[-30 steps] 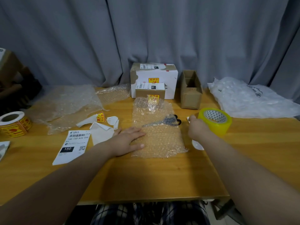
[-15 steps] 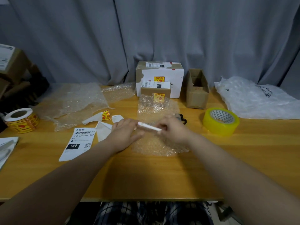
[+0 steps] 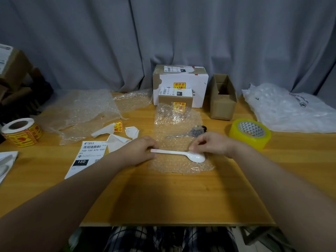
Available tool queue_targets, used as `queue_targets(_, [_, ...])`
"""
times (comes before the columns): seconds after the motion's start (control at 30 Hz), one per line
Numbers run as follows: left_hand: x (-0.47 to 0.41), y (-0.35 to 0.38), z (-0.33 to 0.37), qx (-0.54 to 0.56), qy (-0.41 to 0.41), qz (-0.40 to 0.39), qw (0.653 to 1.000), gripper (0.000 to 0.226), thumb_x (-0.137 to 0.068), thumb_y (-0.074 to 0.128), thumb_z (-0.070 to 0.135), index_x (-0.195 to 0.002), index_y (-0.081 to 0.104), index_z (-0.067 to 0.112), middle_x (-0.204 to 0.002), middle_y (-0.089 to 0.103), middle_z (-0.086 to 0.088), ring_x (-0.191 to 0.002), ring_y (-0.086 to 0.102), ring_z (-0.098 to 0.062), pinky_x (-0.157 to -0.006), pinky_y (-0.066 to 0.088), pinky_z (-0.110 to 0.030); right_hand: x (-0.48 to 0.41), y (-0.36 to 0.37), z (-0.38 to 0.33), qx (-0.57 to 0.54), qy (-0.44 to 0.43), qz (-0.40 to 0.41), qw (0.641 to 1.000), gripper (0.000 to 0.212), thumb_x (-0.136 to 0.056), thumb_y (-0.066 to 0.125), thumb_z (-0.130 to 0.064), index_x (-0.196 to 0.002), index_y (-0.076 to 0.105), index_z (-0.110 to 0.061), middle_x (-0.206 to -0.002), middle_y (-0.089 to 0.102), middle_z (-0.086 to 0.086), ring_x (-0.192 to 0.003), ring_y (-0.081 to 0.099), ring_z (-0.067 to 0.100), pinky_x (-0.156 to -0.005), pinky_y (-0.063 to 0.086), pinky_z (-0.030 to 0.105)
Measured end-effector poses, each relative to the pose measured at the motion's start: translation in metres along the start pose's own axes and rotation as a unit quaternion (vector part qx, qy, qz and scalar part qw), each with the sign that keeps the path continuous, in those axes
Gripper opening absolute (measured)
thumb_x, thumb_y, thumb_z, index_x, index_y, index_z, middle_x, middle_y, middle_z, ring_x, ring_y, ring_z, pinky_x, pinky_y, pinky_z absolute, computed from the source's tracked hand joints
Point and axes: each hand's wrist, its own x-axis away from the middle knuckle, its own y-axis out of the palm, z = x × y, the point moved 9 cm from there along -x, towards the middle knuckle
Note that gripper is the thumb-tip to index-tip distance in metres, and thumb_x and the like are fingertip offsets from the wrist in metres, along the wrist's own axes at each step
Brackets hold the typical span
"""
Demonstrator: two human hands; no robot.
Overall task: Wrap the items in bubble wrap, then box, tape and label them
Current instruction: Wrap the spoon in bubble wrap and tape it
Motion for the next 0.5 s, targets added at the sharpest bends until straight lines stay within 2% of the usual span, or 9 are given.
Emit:
queue_targets(0.1, [-0.002,0.0,0.005,-0.002,0.009,0.014,1.0,0.02,-0.086,0.066,0.029,-0.105,0.066,0.022,-0.123,0.055,0.006,-0.113,0.049,-0.01,-0.097,0.035,-0.024,0.002,0.005,0.002,0.028,-0.015,-0.019,0.999,0.022,-0.078,0.078,-0.029,-0.097,0.072,-0.018,-0.11,0.069,-0.005,-0.102,0.063,0.015,-0.09,0.052,0.032])
queue_targets(0.23, [-0.002,-0.002,0.014,-0.05,0.041,0.029,0.998,0.012,-0.084,0.067,0.037,-0.095,0.066,0.032,-0.115,0.054,0.014,-0.111,0.041,-0.008,-0.095,0.028,-0.03,0.003,0.008,0.001,0.002,-0.04,0.001,0.999,0.003,-0.087,0.068,-0.022,-0.087,0.069,-0.025,-0.11,0.067,-0.005,-0.097,0.061,0.013,-0.075,0.047,0.025])
queue_targets(0.3, [-0.002,0.001,0.012,-0.006,0.037,0.011,0.999,0.009,-0.082,0.07,0.033,-0.09,0.066,0.029,-0.112,0.056,0.011,-0.107,0.047,-0.009,-0.098,0.035,-0.031,0.003,0.008,0.002,0.03,-0.056,0.01,0.998,0.01,-0.089,0.066,-0.021,-0.086,0.068,-0.03,-0.114,0.064,-0.003,-0.101,0.058,0.011,-0.081,0.047,0.026])
queue_targets(0.4, [0.001,0.001,0.01,0.066,0.024,-0.013,0.997,0.009,-0.082,0.072,0.026,-0.089,0.066,0.026,-0.113,0.058,0.005,-0.104,0.054,-0.009,-0.094,0.04,-0.023,0.006,0.011,-0.003,0.072,-0.072,0.015,0.995,0.009,-0.086,0.07,-0.025,-0.092,0.068,-0.031,-0.116,0.059,0.0,-0.107,0.056,0.017,-0.094,0.049,0.035])
queue_targets(0.5, [-0.001,0.002,0.013,-0.016,0.043,-0.027,0.999,0.015,-0.083,0.07,0.032,-0.096,0.065,0.026,-0.112,0.057,0.009,-0.103,0.053,-0.008,-0.093,0.042,-0.027,0.003,0.022,-0.014,0.189,-0.059,-0.012,0.98,0.022,-0.079,0.076,-0.034,-0.095,0.061,-0.03,-0.111,0.053,-0.002,-0.103,0.052,0.017,-0.089,0.047,0.032])
